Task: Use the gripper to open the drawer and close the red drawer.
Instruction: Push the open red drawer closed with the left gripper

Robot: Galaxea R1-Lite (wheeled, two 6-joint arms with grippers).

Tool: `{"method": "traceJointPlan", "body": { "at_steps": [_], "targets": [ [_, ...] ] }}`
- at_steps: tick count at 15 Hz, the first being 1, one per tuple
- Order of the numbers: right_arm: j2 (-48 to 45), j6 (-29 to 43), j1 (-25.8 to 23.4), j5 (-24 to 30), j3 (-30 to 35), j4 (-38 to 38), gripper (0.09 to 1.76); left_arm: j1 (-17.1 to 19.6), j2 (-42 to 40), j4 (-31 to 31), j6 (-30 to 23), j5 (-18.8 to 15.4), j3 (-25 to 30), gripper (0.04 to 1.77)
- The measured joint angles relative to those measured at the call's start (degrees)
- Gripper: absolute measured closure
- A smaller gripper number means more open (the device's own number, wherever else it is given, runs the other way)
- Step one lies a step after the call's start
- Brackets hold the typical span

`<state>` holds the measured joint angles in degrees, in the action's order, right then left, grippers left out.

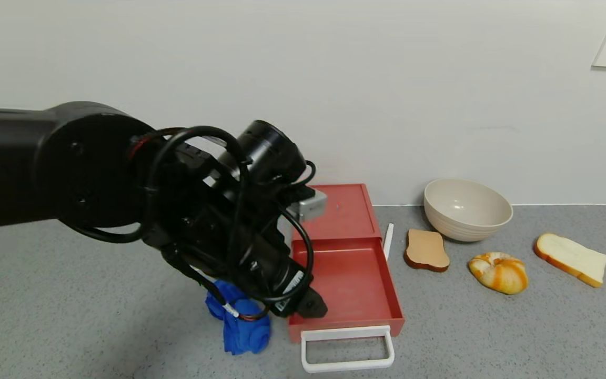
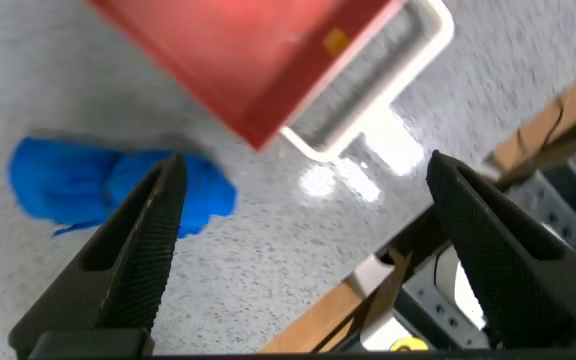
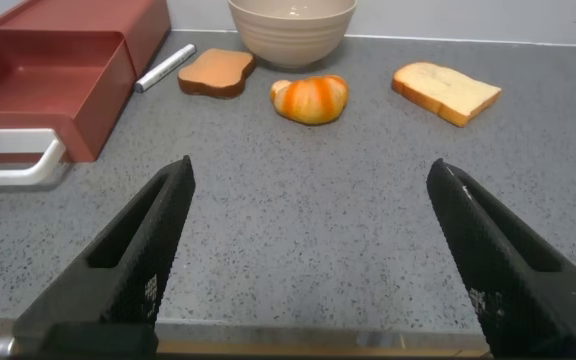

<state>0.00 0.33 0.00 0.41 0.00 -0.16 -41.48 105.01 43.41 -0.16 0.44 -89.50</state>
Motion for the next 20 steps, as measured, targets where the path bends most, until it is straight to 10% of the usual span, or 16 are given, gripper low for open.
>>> {"method": "traceJointPlan", "body": {
  "at_steps": [9,20],
  "targets": [
    [0.00,0.02,0.00,0.00,0.00,-0.02,0.14,13.43,-2.91,-2.38,-13.84,0.24,0.09,0.09],
    [0.00,0.00,0.00,0.00,0.00,-0.02,0.14,15.19,-3.77,-2.35,-17.66,0.27,0.09,0.09]
  ]
}}
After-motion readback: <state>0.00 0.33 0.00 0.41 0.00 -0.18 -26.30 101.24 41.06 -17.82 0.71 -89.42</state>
